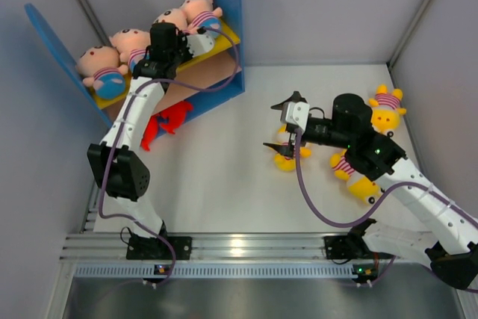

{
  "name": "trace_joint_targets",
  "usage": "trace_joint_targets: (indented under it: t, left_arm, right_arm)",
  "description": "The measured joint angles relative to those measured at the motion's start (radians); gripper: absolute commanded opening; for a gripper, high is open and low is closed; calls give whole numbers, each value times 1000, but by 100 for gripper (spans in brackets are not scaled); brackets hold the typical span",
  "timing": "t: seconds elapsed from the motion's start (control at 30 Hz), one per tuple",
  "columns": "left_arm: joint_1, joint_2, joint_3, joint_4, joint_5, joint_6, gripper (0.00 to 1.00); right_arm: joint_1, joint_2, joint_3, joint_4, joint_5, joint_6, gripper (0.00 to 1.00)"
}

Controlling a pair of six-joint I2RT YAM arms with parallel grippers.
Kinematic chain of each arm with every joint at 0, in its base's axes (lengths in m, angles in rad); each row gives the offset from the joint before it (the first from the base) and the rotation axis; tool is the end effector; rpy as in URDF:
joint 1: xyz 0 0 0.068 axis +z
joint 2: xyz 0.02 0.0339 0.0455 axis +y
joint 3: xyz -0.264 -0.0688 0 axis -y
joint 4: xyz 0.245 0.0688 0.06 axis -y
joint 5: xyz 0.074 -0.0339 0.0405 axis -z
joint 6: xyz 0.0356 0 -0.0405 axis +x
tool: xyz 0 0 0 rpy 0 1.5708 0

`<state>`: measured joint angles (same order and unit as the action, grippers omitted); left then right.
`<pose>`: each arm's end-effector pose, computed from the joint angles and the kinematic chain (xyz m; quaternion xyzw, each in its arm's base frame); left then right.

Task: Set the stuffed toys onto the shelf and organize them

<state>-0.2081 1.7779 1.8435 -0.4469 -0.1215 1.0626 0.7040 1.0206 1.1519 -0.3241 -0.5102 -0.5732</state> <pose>0.4082 -0.0818 0.4071 0.4633 0.6856 0.2775 0.4882 0.1565 0.1557 0.4100 -0.5740 0.5041 0.2346 0.6011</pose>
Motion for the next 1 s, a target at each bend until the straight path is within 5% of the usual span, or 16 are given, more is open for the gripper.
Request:
trace_joint_targets:
  t: [0.07,0.1,0.2,0.3,0.67,0.9,1.0]
  left_arm:
    - [5,0,0,0,7,-11,10]
    - [7,0,0,0,10,-15,30]
    - [9,0,0,0,13,-26,56]
    - [9,-4,-5,1,14,-41,70]
    - [11,-73,-35,0,31,-69,89]
    - [10,-227,-141,-2,78,-148,94]
    - [7,-291,-156,-20,80,-196,94]
  right_arm:
    - [0,0,0,0,0,1,96]
    - [0,0,0,0,0,1,96]
    - [0,0,0,0,0,2,96]
    - [0,0,0,0,0,2,96]
    - [0,2,0,0,43,72,98]
    - [-26,36,-10,16,315,343,99]
    - [-127,70,-27,-5,386,523,97]
